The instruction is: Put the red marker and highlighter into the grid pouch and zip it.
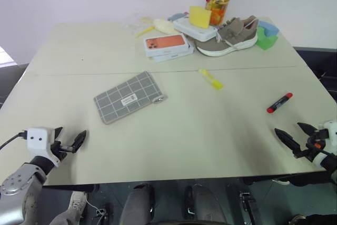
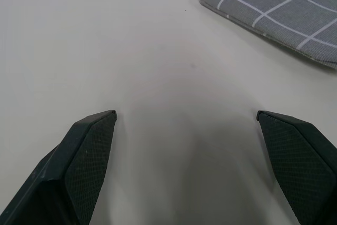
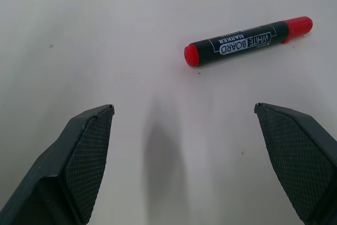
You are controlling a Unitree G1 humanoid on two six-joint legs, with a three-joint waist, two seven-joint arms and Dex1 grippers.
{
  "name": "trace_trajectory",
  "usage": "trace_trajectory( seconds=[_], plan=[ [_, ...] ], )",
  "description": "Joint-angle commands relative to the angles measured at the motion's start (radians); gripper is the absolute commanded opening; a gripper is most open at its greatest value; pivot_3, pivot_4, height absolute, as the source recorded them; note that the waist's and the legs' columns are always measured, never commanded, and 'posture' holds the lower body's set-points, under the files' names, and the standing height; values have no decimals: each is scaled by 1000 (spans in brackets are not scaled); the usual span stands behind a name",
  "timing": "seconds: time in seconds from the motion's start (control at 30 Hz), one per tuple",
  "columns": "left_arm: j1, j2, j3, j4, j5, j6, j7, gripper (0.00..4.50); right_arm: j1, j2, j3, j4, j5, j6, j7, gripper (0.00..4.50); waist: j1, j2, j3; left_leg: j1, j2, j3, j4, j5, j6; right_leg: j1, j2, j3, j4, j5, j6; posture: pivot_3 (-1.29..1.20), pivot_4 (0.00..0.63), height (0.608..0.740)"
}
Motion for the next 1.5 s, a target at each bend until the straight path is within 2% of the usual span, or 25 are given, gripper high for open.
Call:
trace_trajectory(
  seconds=[0.03,0.2,0.33,0.53,0.67,0.73,0.8,0.97,1.0,1.13,1.3,1.5],
  plan=[
    [-14,10,18,-3,3,-6,4,4500,-6,-6,-10,-25,4,-7,-2,4432,0,0,0,0,0,0,0,0,0,0,0,0,0,0,0,0,150,740],
    [-39,-3,23,5,-22,-10,-9,4500,-12,-6,-6,-50,12,2,-7,4432,0,0,0,0,0,0,0,0,0,0,0,0,0,0,0,0,150,740],
    [-64,2,5,35,9,-23,-4,4500,-39,0,25,-122,33,31,-16,4432,-1,0,0,0,0,0,0,0,0,0,0,0,0,0,0,0,150,740],
    [-102,-19,-10,73,48,-93,19,4500,-163,20,199,-255,33,105,-63,4432,-2,0,0,0,0,0,0,0,0,0,1,0,1,1,1,0,150,740],
    [-109,-37,-42,76,61,-111,6,4500,-315,89,353,-293,24,134,-110,4432,-2,0,0,0,0,0,0,0,0,0,1,0,1,2,3,0,150,740],
    [-122,-33,-49,89,61,-118,-1,4500,-370,125,427,-289,7,150,-126,3909,0,-1,0,0,0,0,0,0,0,0,1,0,1,2,3,0,150,740],
    [-136,-29,-60,100,66,-126,-9,4500,-449,164,528,-239,-51,164,-159,3163,0,-1,0,0,0,0,0,0,0,0,1,0,2,2,3,0,150,740],
    [-146,-23,-78,118,82,-148,-31,4500,-601,277,686,-123,-149,155,-202,415,-2,-1,0,0,0,0,1,0,0,-1,1,0,3,2,3,0,150,740],
    [-147,-22,-81,121,85,-153,-34,4500,-646,314,731,-84,-178,148,-211,47,-4,-1,0,0,0,0,1,0,0,-1,1,0,3,2,4,0,150,740],
    [-152,-18,-84,131,93,-168,-42,4500,-777,434,828,67,-266,111,-246,47,-12,-1,0,0,0,0,1,0,0,-2,1,0,4,3,4,0,150,740],
    [-142,-11,-90,135,103,-188,-57,4500,-922,578,849,324,-336,51,-310,47,-16,-1,0,0,0,0,1,0,0,-2,1,0,4,3,4,0,150,740],
    [-136,-6,-87,140,107,-205,-63,4500,-1008,652,851,541,-384,126,-331,47,-28,-1,0,0,0,0,1,0,0,-2,0,-1,5,3,4,0,150,740]
  ],
)
